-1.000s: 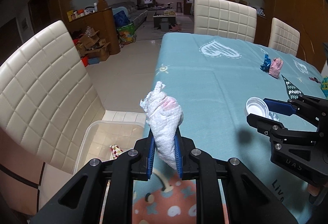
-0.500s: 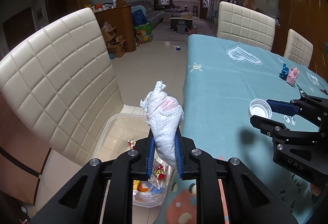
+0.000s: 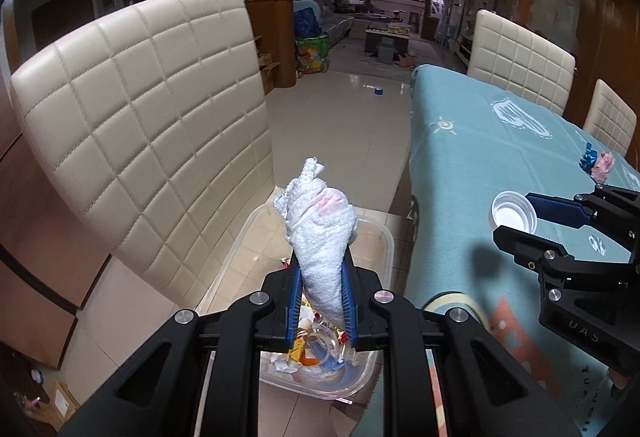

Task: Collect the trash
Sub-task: 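Lift the tissue and bottle cap and carry them over the clear bin, then open the left tool to drop the tissue while the right tool drops the cap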

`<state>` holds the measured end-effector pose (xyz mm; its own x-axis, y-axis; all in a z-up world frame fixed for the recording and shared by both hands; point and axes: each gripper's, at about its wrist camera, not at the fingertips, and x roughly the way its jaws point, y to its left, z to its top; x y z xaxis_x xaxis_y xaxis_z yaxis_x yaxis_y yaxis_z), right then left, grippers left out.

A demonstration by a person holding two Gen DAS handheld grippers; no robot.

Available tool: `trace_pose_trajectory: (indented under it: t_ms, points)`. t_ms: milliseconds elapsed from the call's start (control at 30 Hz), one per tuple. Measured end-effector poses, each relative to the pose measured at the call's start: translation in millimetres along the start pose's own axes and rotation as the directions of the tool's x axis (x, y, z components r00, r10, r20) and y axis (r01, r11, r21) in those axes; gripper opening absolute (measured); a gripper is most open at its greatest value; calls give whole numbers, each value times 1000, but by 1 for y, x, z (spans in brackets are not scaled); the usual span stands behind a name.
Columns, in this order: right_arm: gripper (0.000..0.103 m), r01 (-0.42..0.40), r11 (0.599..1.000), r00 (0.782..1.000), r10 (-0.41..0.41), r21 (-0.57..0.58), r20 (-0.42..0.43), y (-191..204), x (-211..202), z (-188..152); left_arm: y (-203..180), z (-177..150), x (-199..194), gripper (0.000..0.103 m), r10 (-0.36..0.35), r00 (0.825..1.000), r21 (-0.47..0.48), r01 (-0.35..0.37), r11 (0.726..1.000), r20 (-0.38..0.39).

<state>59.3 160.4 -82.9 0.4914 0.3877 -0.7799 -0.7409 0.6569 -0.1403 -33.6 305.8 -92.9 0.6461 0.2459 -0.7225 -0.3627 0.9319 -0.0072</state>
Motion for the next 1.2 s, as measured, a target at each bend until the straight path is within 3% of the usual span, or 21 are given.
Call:
trace_pose_trajectory:
  t_ms: [367,433,567,1200]
  points:
    - [44,-8,999,1000,7,-46,-22,23,22,18,33,-9,15,18,17,999,-73,-19,997,-33]
    - [54,1,999,1000,-1,-41,-11,24,21,20,36,-9,16,18,20,999,-80,-23,997,-33]
    - [65,24,999,1000,-23,-34,15,24,17,23,41,-10,18,18,20,999,-92,-23,996,-36]
    - [72,31,999,1000,-31,10,2,-7,6,0,5,-2,20,18,-19,999,-30,18,999,-40]
